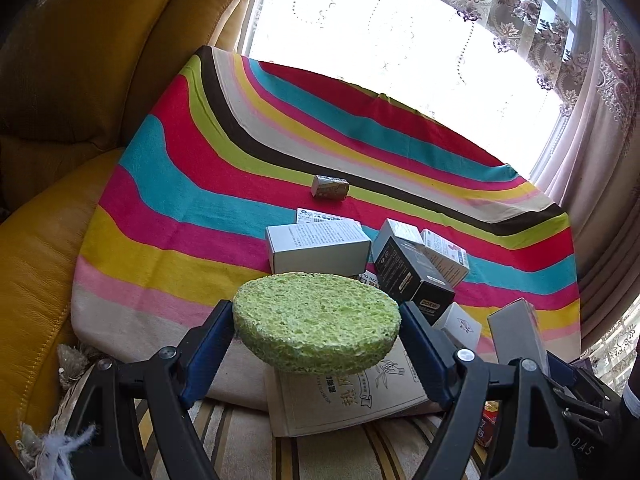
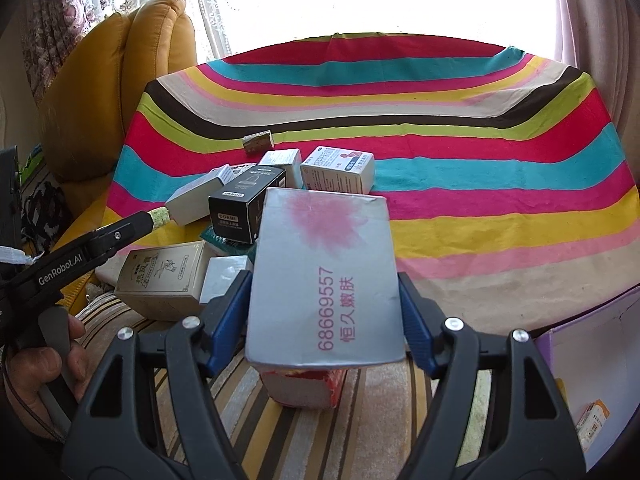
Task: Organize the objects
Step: 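Grasp the white tissue pack with the right tool while the left tool grasps the round green sponge, then carry the white tissue pack and green sponge over the purple box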
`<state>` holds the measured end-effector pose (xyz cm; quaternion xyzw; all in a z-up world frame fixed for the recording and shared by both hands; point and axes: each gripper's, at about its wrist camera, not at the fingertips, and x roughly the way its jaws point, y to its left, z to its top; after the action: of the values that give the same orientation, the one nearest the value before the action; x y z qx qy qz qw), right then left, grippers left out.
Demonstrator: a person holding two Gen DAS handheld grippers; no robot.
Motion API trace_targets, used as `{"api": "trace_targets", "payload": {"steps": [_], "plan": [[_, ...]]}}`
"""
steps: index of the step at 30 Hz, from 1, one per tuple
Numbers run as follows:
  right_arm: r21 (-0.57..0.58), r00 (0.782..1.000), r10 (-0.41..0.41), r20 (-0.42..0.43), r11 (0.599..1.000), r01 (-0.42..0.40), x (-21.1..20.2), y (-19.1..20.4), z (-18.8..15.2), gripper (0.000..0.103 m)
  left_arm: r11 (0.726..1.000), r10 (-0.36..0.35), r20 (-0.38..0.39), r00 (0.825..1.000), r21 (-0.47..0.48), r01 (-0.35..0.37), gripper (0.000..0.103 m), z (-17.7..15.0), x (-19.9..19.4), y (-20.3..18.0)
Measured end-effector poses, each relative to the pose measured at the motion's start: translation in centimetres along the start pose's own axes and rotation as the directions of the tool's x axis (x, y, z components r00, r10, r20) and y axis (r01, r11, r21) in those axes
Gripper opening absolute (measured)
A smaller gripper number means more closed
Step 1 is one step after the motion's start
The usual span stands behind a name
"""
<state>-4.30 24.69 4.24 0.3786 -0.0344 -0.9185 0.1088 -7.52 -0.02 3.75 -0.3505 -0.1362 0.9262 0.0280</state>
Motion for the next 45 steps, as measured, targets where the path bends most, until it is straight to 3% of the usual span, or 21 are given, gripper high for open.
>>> {"api": "trace_targets", "payload": {"steps": [11,23,35,45], "plan": [[0.090,1.000,-0.005,0.006,0.996,0.004,-2.2,-2.6,-1.4,0.073,0.995,-0.054,0.022,0.998,0.091,0.052,0.083,-1.7,-2.3,-4.2],[0.157,0.999,-0.049,-0.017,0.986,0.051,-4.2,-5.2,-3.1,0.073,0.972,-0.131,-0.027,0.991,0.193,0.133,0.083,-3.9,-3.0,-8.7],[0.244,0.996,-0.080,-0.032,0.966,0.085,-7.1,-9.0,-5.1,0.073,0.921,-0.214,-0.108,0.971,0.309,0.238,0.083,-6.1,-2.9,-14.2],[0.311,0.986,-0.157,-0.058,0.936,0.167,-10.0,-13.6,-7.2,0.073,0.871,-0.280,-0.185,0.942,0.363,0.330,0.083,-7.6,-2.3,-18.4]]}}
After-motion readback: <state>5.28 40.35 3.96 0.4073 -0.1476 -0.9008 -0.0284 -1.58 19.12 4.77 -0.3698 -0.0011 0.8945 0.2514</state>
